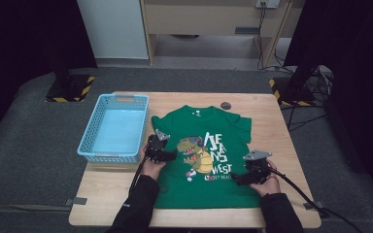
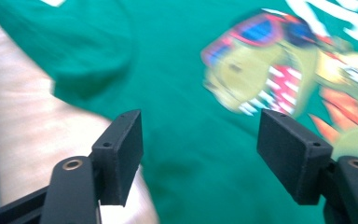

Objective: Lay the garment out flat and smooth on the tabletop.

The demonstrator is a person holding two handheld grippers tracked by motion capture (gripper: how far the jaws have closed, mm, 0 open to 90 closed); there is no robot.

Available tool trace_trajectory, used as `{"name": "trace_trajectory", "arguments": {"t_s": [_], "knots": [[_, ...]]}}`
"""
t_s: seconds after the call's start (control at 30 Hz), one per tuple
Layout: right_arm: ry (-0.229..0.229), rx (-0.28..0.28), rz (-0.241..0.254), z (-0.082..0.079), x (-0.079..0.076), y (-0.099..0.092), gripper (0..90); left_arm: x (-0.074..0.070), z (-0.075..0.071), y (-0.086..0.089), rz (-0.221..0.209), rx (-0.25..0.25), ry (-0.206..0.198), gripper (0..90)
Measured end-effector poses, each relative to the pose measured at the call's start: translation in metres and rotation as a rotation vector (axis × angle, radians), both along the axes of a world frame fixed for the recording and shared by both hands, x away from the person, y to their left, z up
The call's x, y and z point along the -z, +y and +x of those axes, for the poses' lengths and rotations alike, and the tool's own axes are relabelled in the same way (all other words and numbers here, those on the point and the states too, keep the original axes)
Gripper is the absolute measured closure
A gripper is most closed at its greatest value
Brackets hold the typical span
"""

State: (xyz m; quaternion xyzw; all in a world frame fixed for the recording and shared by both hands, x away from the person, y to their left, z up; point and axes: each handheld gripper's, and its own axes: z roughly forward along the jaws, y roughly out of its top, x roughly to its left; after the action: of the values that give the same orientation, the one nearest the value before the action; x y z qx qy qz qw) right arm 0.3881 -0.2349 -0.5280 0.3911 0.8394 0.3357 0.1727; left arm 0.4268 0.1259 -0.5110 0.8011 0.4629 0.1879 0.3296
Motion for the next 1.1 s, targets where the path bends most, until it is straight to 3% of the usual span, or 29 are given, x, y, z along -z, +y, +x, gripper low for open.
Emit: {"name": "trace_trajectory", "arguments": {"t_s": [0.13, 0.23, 0.37, 0.6, 0.83, 0.87, 0.9, 1.1], "knots": [[-0.003, -0.02, 0.028, -0.015, -0.005, -0.003, 2.4, 0.005, -0.026, -0.003, 0.057, 0.046, 0.004, 29.0], [0.006, -0.034, 0.008, -0.023, -0.003, -0.003, 2.1, 0.012, -0.037, -0.005, 0.106, 0.055, -0.015, 28.0], [0.027, -0.047, -0.022, -0.027, 0.003, -0.001, 1.6, 0.015, -0.039, -0.001, 0.081, 0.04, -0.036, 26.9], [0.053, -0.065, 0.004, -0.033, 0.005, -0.011, 1.8, 0.021, -0.037, 0.005, 0.01, 0.01, -0.049, 26.6], [0.058, -0.078, -0.002, -0.038, 0.004, -0.011, 1.6, 0.02, -0.04, 0.004, 0.021, -0.009, -0.053, 28.2], [0.053, -0.075, 0.002, -0.038, 0.003, -0.012, 1.4, 0.017, -0.046, 0.004, 0.058, -0.003, -0.075, 28.2], [0.053, -0.075, 0.002, -0.038, 0.003, -0.012, 1.4, 0.017, -0.046, 0.004, 0.058, -0.003, -0.075, 27.7], [-0.024, -0.007, 0.065, -0.038, -0.003, -0.019, 1.5, 0.007, -0.066, 0.016, 0.007, -0.003, -0.11, 26.6]]}}
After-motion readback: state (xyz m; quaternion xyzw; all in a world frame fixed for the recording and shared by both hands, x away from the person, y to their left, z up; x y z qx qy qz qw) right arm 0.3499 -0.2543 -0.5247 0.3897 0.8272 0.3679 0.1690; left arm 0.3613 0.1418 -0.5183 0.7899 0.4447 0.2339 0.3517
